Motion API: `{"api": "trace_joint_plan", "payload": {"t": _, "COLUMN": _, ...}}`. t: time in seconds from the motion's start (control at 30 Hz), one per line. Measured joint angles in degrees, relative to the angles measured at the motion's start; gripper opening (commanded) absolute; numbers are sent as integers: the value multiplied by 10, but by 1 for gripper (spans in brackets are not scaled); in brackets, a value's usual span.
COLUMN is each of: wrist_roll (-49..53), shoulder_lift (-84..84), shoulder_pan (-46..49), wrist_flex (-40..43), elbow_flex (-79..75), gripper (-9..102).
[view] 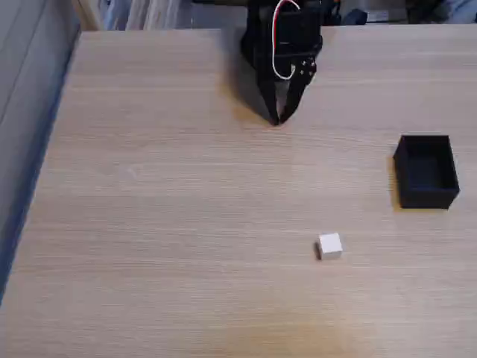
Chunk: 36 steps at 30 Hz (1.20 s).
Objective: Pick a white block and place it in the black box.
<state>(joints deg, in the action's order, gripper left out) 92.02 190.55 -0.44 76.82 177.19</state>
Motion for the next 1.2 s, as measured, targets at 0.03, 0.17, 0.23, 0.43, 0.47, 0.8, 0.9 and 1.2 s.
{"api": "trace_joint_plan", "payload": {"t": 0.03, "wrist_roll": 0, "shoulder_lift": 0, "shoulder_pan": 0, "wrist_flex": 0, "elbow_flex": 0, "gripper": 0}}
{"api": "trace_joint_plan", "payload": {"t": 0.17, "wrist_roll": 1, "shoulder_lift": 0, "shoulder_pan": 21, "wrist_flex": 0, "elbow_flex": 0, "gripper": 0}}
{"api": "trace_joint_plan", "payload": {"t": 0.23, "wrist_roll": 1, "shoulder_lift": 0, "shoulder_pan": 22, "wrist_flex": 0, "elbow_flex": 0, "gripper": 0}}
{"api": "trace_joint_plan", "payload": {"t": 0.43, "wrist_roll": 1, "shoulder_lift": 0, "shoulder_pan": 18, "wrist_flex": 0, "elbow_flex": 0, "gripper": 0}}
{"api": "trace_joint_plan", "payload": {"t": 0.47, "wrist_roll": 1, "shoulder_lift": 0, "shoulder_pan": 17, "wrist_flex": 0, "elbow_flex": 0, "gripper": 0}}
{"api": "trace_joint_plan", "payload": {"t": 0.8, "wrist_roll": 1, "shoulder_lift": 0, "shoulder_pan": 19, "wrist_flex": 0, "elbow_flex": 0, "gripper": 0}}
{"api": "trace_joint_plan", "payload": {"t": 0.9, "wrist_roll": 1, "shoulder_lift": 0, "shoulder_pan": 19, "wrist_flex": 0, "elbow_flex": 0, "gripper": 0}}
{"api": "trace_joint_plan", "payload": {"t": 1.2, "wrist_roll": 1, "shoulder_lift": 0, "shoulder_pan": 19, "wrist_flex": 0, "elbow_flex": 0, "gripper": 0}}
